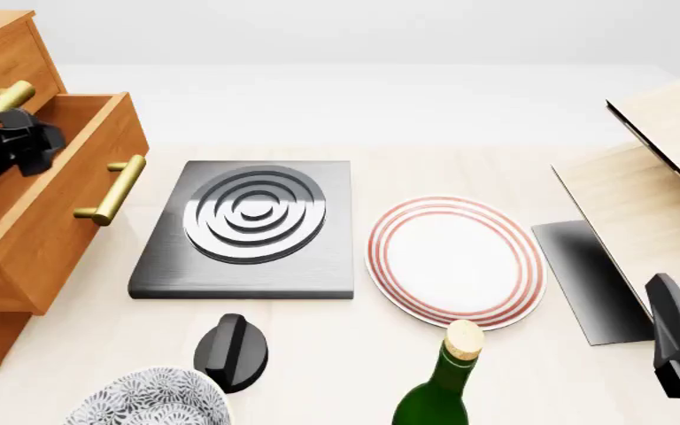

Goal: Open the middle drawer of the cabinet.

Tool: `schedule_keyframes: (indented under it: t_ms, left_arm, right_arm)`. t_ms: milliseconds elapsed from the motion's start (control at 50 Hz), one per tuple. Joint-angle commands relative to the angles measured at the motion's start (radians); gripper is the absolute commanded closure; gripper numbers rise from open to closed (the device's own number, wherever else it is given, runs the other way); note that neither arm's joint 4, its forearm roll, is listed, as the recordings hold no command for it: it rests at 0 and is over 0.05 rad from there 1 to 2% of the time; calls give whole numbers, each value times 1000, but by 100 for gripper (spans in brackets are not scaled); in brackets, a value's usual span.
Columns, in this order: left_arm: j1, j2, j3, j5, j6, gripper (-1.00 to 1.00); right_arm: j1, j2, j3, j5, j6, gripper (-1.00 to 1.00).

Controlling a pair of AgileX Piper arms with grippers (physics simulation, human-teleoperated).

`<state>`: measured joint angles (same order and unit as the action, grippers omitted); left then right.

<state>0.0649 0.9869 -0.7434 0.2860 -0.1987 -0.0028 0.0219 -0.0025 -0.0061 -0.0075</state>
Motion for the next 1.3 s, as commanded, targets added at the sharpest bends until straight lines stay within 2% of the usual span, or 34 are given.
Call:
schedule_keyframes:
  t_ms: [20, 840, 1300]
  left_arm:
    - [2, 0, 4, 4, -31, -100]
    - [62, 49, 27, -39, -31, -100]
    - [19, 84, 45, -52, -54, -100]
  right_arm:
    - [1, -4, 0, 2, 2, -100]
    - [1, -4, 0, 2, 2, -100]
    - [1, -4, 0, 2, 2, -100]
